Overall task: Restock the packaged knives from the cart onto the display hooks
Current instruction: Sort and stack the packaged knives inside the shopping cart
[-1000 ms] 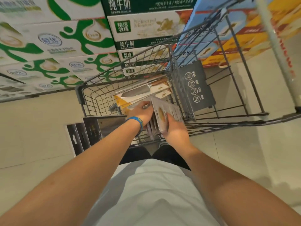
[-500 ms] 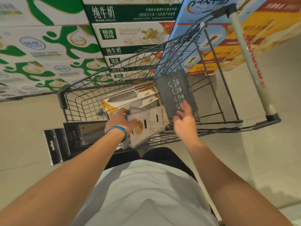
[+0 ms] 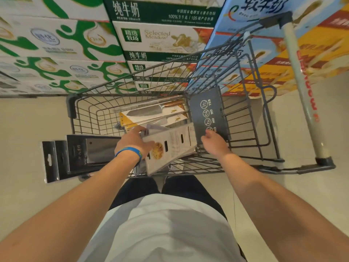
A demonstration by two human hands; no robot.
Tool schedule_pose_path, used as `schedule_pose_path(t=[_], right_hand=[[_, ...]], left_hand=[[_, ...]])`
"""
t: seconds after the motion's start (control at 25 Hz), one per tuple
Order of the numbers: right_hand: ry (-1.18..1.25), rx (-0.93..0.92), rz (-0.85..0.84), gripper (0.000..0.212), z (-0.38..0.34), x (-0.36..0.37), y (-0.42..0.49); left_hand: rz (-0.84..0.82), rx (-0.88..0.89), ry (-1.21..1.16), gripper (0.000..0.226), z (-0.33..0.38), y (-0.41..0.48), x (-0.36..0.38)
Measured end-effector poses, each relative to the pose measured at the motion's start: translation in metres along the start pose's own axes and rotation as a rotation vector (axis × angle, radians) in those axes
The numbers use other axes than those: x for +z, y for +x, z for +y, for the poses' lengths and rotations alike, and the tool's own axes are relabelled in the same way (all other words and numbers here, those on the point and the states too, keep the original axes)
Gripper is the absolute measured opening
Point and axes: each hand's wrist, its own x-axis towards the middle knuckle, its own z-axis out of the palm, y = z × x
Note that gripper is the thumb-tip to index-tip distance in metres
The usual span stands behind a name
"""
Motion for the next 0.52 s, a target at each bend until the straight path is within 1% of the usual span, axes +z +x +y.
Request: schedule_pose_path(t=[0.08,0.12,0.16,0.2,0.24,0.32,0.36,0.44,0.48,0.52], right_hand=[[-0.007,0.154,-0.060,0.067,-0.002,-0.001,0.025],[-0.058,0.189,-0.070,0.072,-0.005,0.002,0.034],[-0.112,0.172,-0.077,0.072,-0.009,0.009,0.037],[-0.124,0.120,-0.094,0.067,-0.016,0.019,0.033],[-0.082,0.043,-0.134,0.058,-0.023,0.032,0.025],[0.131,-0.104,-0.285,0.045,-0.038,0.055,-0.001],[0.232,-0.148,-0.357,0.055,-0.046,0.060,-0.014],[0.352,-0.133,-0.419,0.079,-0.059,0.053,-0.025],[0.364,-0.099,-0.430,0.079,-0.062,0.043,-0.024],[0.359,-0.052,-0.452,0.070,-0.063,0.031,-0.022]], left_hand=[[0.022,-0.029,-0.016,0.048,-0.001,0.002,0.002],[0.030,-0.045,-0.023,0.049,-0.001,0.002,0.003],[0.036,-0.061,-0.033,0.049,0.000,0.003,0.002],[0.036,-0.075,-0.045,0.049,0.001,0.003,0.002],[0.033,-0.082,-0.055,0.050,0.004,0.003,0.001],[0.018,-0.083,-0.057,0.052,0.012,0.001,0.002],[0.001,-0.085,-0.062,0.052,0.017,-0.003,0.003],[-0.048,-0.070,-0.093,0.051,0.026,-0.017,0.011],[-0.063,-0.050,-0.109,0.051,0.031,-0.028,0.018],[-0.062,-0.021,-0.116,0.051,0.038,-0.038,0.023]])
